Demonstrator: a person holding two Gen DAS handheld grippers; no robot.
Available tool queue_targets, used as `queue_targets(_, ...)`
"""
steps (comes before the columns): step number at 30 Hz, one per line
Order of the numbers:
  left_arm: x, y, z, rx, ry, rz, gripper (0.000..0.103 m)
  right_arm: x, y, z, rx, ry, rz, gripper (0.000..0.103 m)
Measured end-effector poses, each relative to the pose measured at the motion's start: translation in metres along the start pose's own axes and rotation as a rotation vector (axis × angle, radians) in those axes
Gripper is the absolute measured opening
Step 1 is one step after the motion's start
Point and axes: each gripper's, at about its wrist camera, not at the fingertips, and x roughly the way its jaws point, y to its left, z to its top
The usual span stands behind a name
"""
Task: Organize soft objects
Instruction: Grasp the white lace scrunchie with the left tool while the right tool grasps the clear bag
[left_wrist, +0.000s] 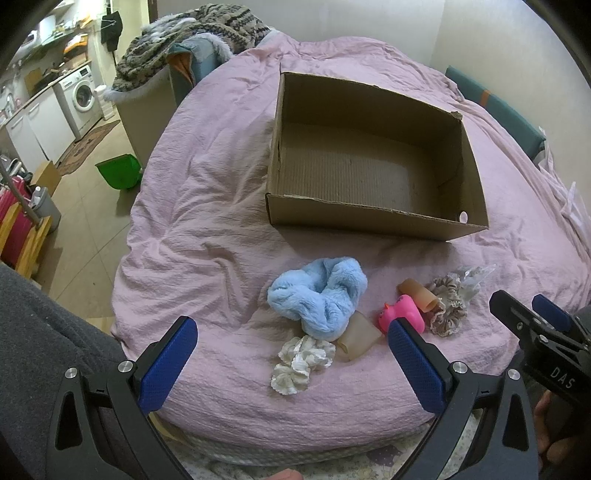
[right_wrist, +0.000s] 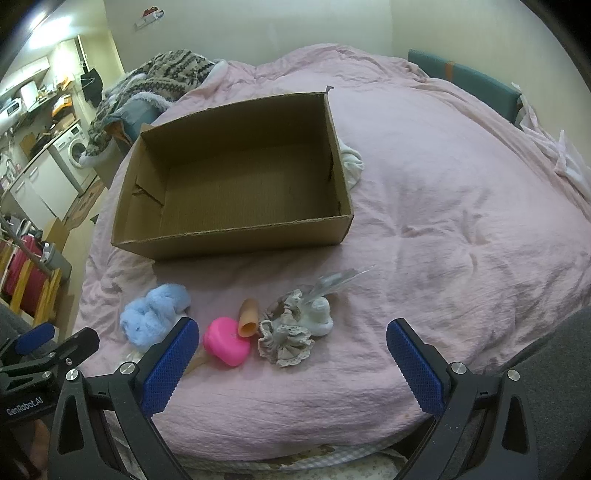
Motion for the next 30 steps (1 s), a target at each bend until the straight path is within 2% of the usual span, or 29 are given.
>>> queue_targets(4, 0.0, 0.002, 0.003, -0.005, 0.013, -0.005, 0.103, 0.002, -0.001, 0.003, 0.015, 0.023, 0.027, 0.103)
queue_targets(11, -0.001, 0.011, 0.011, -0.028, 0.017, 0.008, 0.103, 0.017, -0.026, 0.026, 0.126, 0.149, 0.142, 0.103)
queue_targets(16, 0.001, 0.016, 0.02, -0.035, 0.036, 0.041, 0.103, 0.041, -0.062, 0.044, 0.301, 0.271, 0.233, 0.103)
queue_targets(20, 0.006, 0.024, 0.027, -0.058, 0.069, 0.049, 0.103, 0.068, -0.086, 0.053, 0.421, 0.353, 0.262, 0.102)
queue_targets(24, 0.018, 0.034, 0.031, -0.084, 0.126, 0.06, 0.103, 0.098, -0.092, 0.053, 0.465, 0.414, 0.267, 0.087)
queue_targets(27, 0.027, 0.04, 0.031, -0.104, 0.173, 0.051, 0.103, 0.122, -0.091, 0.05, 0.478, 0.461, 0.27, 0.073)
queue_targets(29, 0.031, 0.041, 0.031, -0.108, 0.202, 0.048, 0.103, 0.135, -0.088, 0.048, 0.485, 0.478, 0.276, 0.054)
queue_targets(30, 0.035, 0.042, 0.03, -0.112, 0.22, 0.046, 0.103, 0.141, -0.085, 0.048, 0.479, 0.49, 0.279, 0.053)
